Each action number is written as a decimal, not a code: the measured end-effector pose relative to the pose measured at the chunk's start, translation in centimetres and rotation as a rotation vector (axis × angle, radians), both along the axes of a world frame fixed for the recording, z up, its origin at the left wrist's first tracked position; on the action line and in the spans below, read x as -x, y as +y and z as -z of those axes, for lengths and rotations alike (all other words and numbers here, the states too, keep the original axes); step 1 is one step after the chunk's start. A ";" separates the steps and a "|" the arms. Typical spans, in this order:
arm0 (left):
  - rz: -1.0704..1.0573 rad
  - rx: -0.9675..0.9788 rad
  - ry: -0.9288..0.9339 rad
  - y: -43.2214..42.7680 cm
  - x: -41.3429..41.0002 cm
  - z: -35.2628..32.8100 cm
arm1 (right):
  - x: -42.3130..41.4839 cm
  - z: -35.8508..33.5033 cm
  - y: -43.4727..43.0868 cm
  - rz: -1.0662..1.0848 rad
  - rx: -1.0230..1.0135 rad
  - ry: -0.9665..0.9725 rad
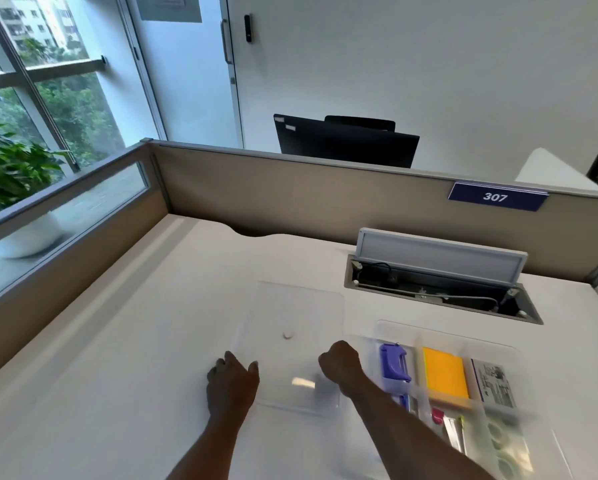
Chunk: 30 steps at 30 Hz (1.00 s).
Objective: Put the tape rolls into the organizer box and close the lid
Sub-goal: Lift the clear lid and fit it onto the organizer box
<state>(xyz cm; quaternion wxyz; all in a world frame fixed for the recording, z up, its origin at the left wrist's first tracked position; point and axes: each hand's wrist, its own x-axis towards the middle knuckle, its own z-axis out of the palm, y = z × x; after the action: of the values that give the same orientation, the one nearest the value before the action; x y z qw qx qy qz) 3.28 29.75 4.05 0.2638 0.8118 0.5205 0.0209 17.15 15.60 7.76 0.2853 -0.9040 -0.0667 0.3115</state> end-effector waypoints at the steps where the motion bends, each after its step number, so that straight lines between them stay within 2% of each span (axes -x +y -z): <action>1: -0.028 -0.014 0.007 0.1 -0.1 -0.1 | -0.2 0.2 0.0 0.047 -0.024 0.023; 6: -0.191 0.033 -0.078 2.2 -0.4 -0.4 | -1.0 0.4 0.3 0.294 -0.129 0.133; 11: -0.285 0.113 -0.289 4.5 -1.6 -3.3 | -2.7 -0.7 0.5 0.351 -0.248 0.267; 14: -0.253 0.065 -0.399 5.3 -3.8 -6.7 | -3.9 -2.3 0.6 0.359 -0.401 0.337; 17: -0.234 -0.039 -0.486 5.7 -6.2 -10.5 | -5.7 -4.7 0.3 0.400 -0.573 0.296; 23: -0.075 -0.297 -0.563 4.3 -8.8 -15.5 | -9.5 -9.2 -3.2 0.529 -0.814 0.299; 30: 0.344 -0.635 -0.599 -2.4 -9.6 -16.4 | -13.0 -11.9 -9.6 0.600 -1.183 0.530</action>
<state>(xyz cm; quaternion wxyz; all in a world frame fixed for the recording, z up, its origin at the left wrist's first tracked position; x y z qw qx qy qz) 12.84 27.39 20.43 0.1405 0.8850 0.2473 0.3687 30.18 6.03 19.63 0.8079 -0.4707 0.0985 0.3405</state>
